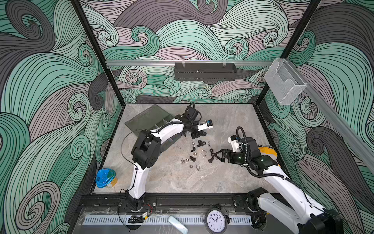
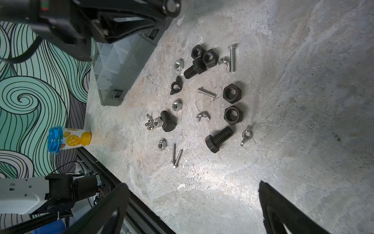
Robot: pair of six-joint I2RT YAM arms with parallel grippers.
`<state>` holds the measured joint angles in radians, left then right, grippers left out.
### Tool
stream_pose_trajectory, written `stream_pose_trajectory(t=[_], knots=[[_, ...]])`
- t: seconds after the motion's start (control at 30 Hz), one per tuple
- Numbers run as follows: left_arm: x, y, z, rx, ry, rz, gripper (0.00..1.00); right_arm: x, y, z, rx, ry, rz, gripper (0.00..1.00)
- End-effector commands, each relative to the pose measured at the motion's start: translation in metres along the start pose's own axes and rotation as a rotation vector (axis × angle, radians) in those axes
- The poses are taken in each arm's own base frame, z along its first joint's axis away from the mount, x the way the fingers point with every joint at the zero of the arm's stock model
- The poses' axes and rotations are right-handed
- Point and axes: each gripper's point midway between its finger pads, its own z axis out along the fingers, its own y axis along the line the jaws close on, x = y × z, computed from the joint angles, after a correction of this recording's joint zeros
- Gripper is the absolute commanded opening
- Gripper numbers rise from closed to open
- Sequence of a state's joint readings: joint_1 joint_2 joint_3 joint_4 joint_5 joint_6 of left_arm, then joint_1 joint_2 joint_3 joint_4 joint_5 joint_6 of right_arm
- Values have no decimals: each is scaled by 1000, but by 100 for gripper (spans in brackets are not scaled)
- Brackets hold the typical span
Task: Sort the screws and nuts into containers
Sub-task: Pick up the nut at the center of the table, then place the nut into the container.
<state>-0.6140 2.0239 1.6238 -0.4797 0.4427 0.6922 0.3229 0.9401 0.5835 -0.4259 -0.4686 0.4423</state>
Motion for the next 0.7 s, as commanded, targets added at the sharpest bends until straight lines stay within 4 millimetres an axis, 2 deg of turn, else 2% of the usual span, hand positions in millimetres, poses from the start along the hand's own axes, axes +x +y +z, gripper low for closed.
stream_pose_trajectory(t=[0.0, 0.13, 0.2, 0.3, 0.4, 0.5, 0.67], knots=[[14, 13, -30, -123, 11, -105, 6, -23, 23, 4, -72, -39, -62, 100], [54, 18, -73, -239, 40, -256, 6, -31, 46, 17, -97, -19, -122, 100], [77, 19, -98, -299, 53, -345, 6, -34, 65, 24, -117, -10, -171, 100], [117, 22, -130, -420, 100, -458, 7, -37, 93, 33, -154, -4, -225, 100], [160, 26, -159, -523, 147, -594, 7, -38, 110, 42, -189, 11, -242, 100], [202, 32, -181, -619, 221, -730, 8, -33, 114, 51, -194, 40, -248, 100], [244, 45, -193, -661, 340, -890, 7, -27, 108, 55, -176, 57, -246, 100]])
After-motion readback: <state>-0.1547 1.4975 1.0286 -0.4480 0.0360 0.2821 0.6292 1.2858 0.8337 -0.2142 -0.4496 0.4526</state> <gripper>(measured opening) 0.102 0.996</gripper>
